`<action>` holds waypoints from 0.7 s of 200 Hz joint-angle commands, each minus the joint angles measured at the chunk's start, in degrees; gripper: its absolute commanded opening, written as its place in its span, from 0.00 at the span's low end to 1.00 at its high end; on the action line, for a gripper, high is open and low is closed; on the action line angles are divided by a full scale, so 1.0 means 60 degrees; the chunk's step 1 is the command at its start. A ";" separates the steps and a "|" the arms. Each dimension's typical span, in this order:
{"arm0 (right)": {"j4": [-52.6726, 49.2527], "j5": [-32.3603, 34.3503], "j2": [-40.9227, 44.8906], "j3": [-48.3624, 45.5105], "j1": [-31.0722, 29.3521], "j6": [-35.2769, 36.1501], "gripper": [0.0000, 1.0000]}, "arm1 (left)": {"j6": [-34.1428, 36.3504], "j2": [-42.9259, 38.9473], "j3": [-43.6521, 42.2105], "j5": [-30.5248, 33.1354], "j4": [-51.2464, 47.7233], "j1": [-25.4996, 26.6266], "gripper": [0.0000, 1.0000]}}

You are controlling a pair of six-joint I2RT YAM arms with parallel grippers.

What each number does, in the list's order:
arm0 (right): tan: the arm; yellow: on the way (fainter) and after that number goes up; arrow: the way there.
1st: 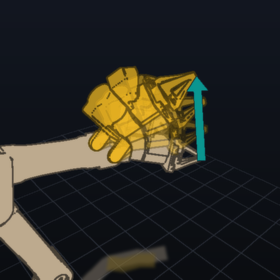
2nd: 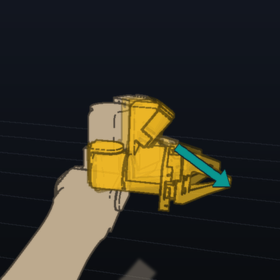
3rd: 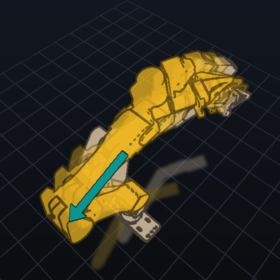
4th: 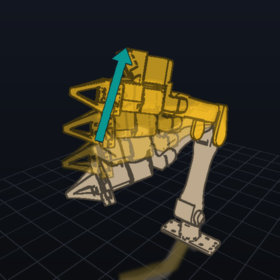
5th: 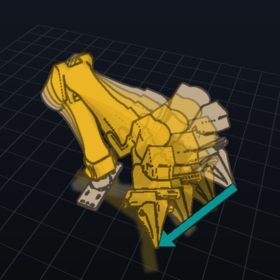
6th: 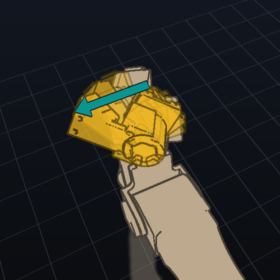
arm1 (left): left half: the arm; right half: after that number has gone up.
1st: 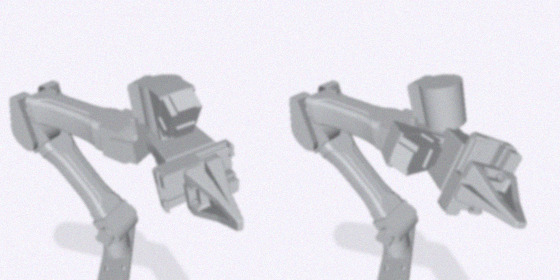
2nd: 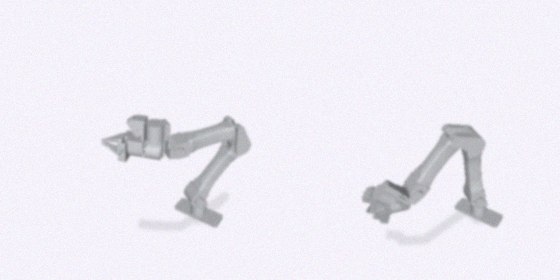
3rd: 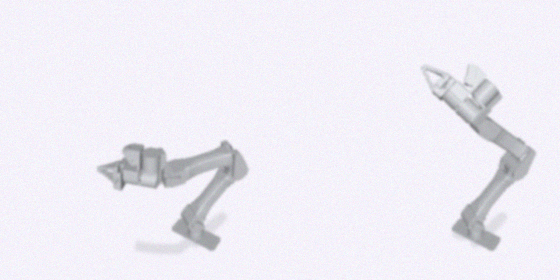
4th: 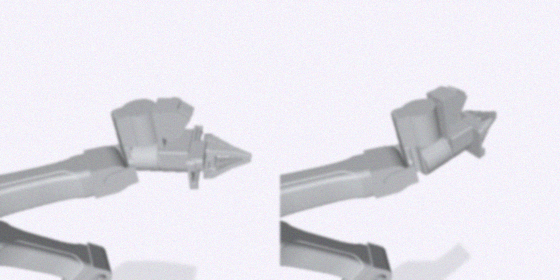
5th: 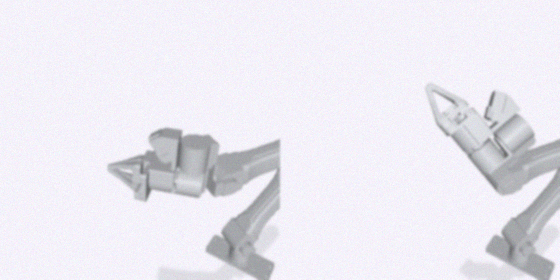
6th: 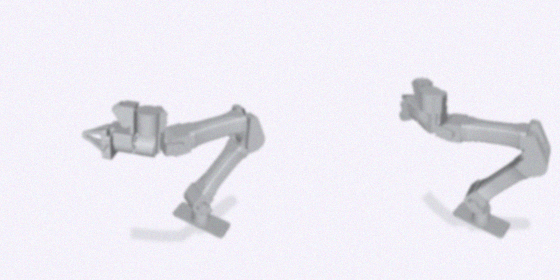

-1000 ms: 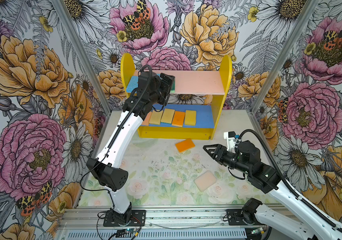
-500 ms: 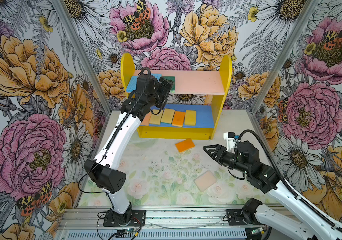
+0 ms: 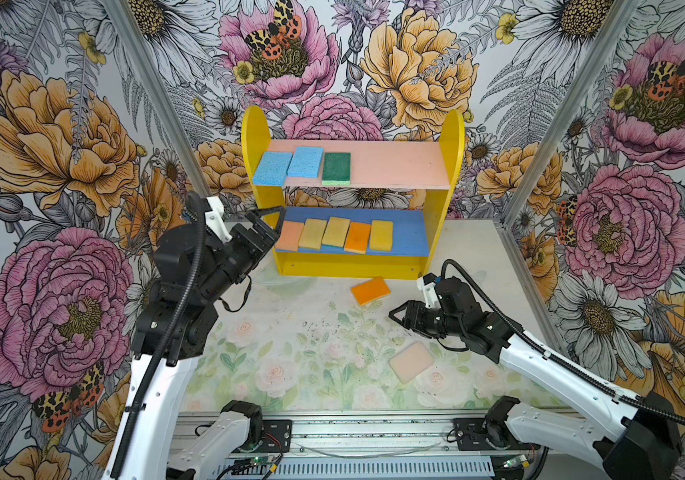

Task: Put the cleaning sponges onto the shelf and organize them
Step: 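Retract the left gripper while the right gripper moves to the orange sponge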

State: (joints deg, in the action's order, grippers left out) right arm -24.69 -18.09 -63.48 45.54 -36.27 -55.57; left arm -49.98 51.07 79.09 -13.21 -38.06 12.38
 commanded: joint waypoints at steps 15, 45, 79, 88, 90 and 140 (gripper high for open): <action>0.0006 0.0714 -0.1196 0.0589 0.0058 -0.0066 0.57 | 0.0898 -0.1041 -0.2840 0.0415 -0.0590 0.0917 0.99; 0.0606 0.1848 -0.1990 0.0850 0.0092 -0.0252 0.56 | 0.0756 -0.1658 -0.4384 0.0983 -0.0176 0.1802 0.99; 0.0828 0.1805 -0.3649 0.1766 0.0216 -0.0241 0.56 | 0.0685 -0.2016 -0.5076 0.0965 -0.0175 0.1884 0.99; 0.1381 0.1716 -0.3990 0.1611 0.0194 -0.0686 0.56 | 0.0655 -0.2148 -0.5250 0.0927 -0.0118 0.1890 0.99; 0.1563 0.1698 -0.4052 0.1551 0.0191 -0.0798 0.56 | 0.0639 -0.2193 -0.5277 0.0927 -0.0105 0.1887 0.99; 0.5688 0.2044 -0.5749 0.0378 -0.0014 -0.3475 0.53 | 0.0353 -0.2826 -0.5710 0.0752 0.0045 0.1818 0.99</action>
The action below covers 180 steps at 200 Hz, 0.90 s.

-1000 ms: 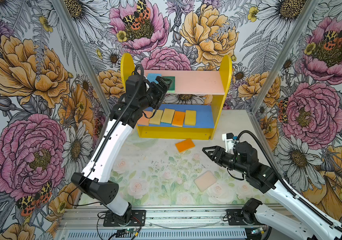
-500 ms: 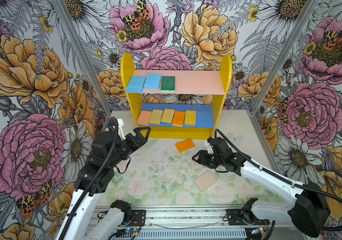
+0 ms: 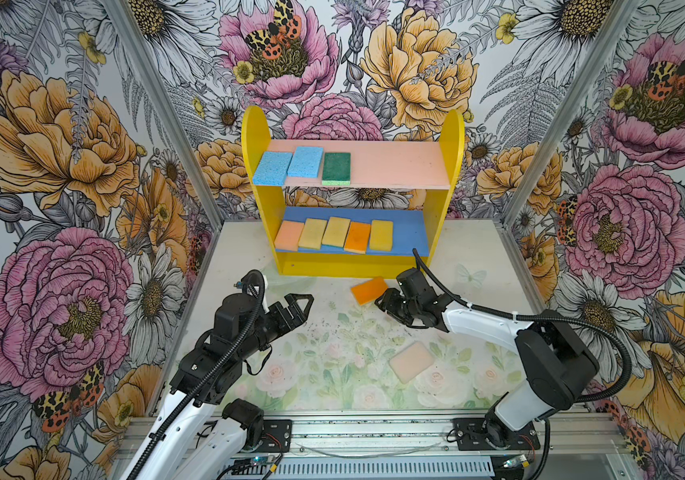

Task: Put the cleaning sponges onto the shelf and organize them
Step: 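Retract the left gripper while the right gripper moves to the orange sponge, then close the right gripper on the orange sponge and lift it off the table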

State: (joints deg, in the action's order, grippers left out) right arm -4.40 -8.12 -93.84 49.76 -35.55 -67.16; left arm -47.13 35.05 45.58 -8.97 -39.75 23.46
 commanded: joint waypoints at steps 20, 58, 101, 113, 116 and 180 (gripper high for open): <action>0.2719 0.0702 -0.1264 -0.0287 -0.0255 -0.1977 0.53 | -0.0228 -0.0257 -0.0201 -0.0014 0.0327 -0.0055 0.99; 0.2602 0.1380 -0.1862 -0.0028 -0.0243 -0.2152 0.53 | -0.0333 -0.0401 -0.0292 -0.0099 0.0333 -0.0073 0.99; 0.2285 0.1524 -0.2593 0.0508 -0.0198 -0.2197 0.41 | -0.0346 -0.0315 -0.0263 -0.0281 0.0326 -0.0171 0.99; 0.2258 0.1568 -0.2734 0.0598 -0.0162 -0.2198 0.36 | -0.0347 -0.0300 -0.0261 -0.0308 0.0326 -0.0172 0.99; 0.2257 0.1558 -0.2761 0.0621 -0.0155 -0.2200 0.35 | -0.0344 -0.0280 -0.0266 -0.0312 0.0326 -0.0173 0.99; 0.2139 0.1363 -0.2551 0.0672 -0.0057 -0.1733 0.11 | -0.0151 -0.0078 -0.0278 -0.0779 0.0327 -0.0439 0.99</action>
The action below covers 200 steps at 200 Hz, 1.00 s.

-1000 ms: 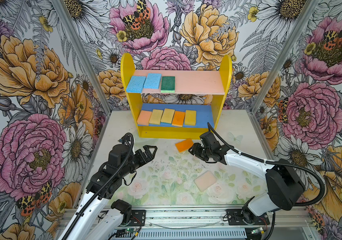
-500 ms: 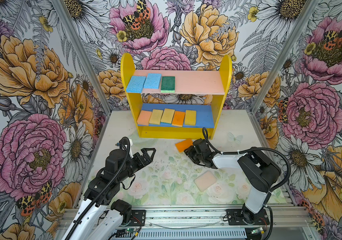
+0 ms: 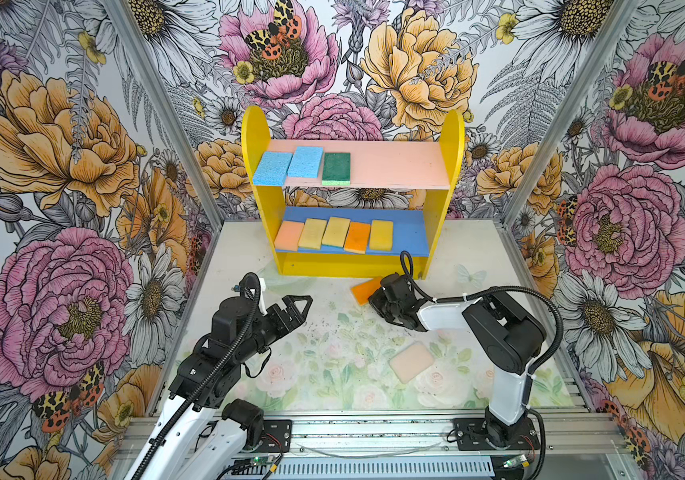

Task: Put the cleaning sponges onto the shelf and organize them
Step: 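Close the right gripper on the orange sponge and lift it off the table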

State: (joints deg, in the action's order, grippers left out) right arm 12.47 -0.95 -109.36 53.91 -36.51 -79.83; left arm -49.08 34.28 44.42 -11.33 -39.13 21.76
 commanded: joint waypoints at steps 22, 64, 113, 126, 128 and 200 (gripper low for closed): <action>-0.1119 -0.0096 0.0633 -0.0071 0.0094 0.0912 0.01 | 0.0373 0.0130 -0.0075 -0.0620 0.0224 -0.0246 0.99; -0.3067 -0.1368 0.2313 0.0023 0.0123 0.2767 0.00 | 0.1103 0.0661 0.0111 -0.1368 0.0238 -0.0138 0.99; -0.5121 -0.4852 0.3851 0.0650 -0.0073 0.5575 0.00 | 0.1381 0.1804 0.0136 -0.2649 0.1240 0.0353 0.99; -0.5930 -0.4960 0.4388 0.0982 -0.0215 0.6302 0.00 | 0.1137 0.2038 0.0050 -0.2913 0.1913 0.0449 0.99; -0.6033 -0.5003 0.4447 0.1047 -0.0232 0.6413 0.00 | 0.1083 0.2076 0.0041 -0.2970 0.2023 0.0469 0.99; -0.6657 -0.6556 0.5585 0.1932 -0.0531 0.7196 0.00 | 0.0353 0.3056 0.0075 -0.3091 0.3959 0.1256 0.92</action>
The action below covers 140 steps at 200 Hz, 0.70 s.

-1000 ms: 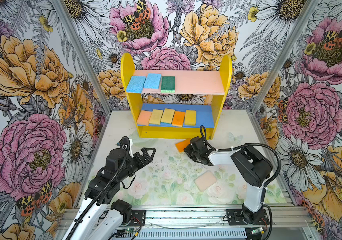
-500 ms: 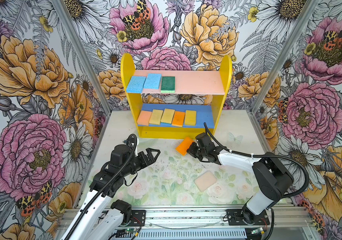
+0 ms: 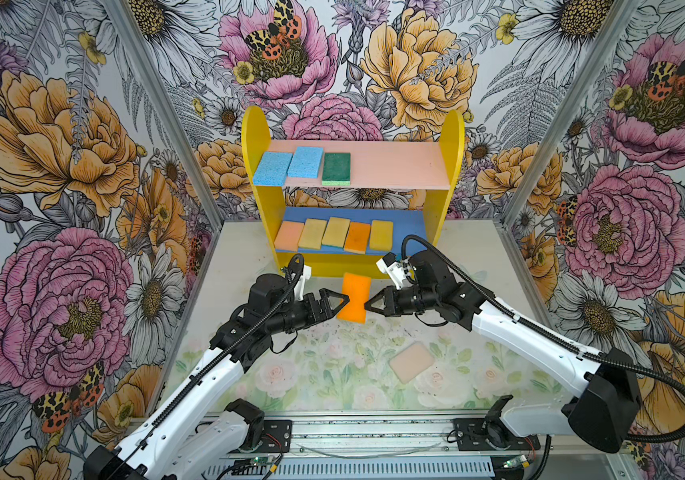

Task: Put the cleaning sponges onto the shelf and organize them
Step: 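Close the right gripper on the orange sponge and lift it off the table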

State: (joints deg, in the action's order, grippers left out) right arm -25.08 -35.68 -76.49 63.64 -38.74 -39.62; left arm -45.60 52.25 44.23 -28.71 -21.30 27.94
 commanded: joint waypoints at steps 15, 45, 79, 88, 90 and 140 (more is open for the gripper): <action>-0.0417 -0.0851 0.0133 0.0420 -0.0208 0.0494 0.00 | -0.0453 0.0095 0.0076 -0.0181 0.1506 0.0343 0.85; -0.0401 -0.0640 0.0256 0.0468 -0.0194 0.0376 0.00 | -0.1084 0.0172 -0.0309 -0.0397 0.2957 0.0461 0.37; -0.0388 -0.0033 0.0739 0.0486 -0.0193 -0.0175 0.18 | -0.1216 0.0064 -0.0328 -0.0169 0.3301 0.0391 0.07; -0.0367 0.0130 0.0935 0.0445 -0.0194 -0.0383 0.29 | -0.1294 -0.0017 -0.0274 -0.0122 0.3369 0.0274 0.07; -0.0370 0.0153 0.0980 0.0433 -0.0194 -0.0417 0.31 | -0.1321 -0.0039 -0.0261 -0.0115 0.3398 0.0249 0.07; -0.0137 0.0502 0.1508 0.0495 -0.0687 -0.0939 0.57 | -0.3246 -0.0247 -0.0740 0.0340 0.5854 -0.0292 0.07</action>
State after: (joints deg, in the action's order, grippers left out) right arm -27.53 -34.61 -68.51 64.58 -41.08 -43.22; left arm -58.13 51.18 41.78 -28.86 2.44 27.00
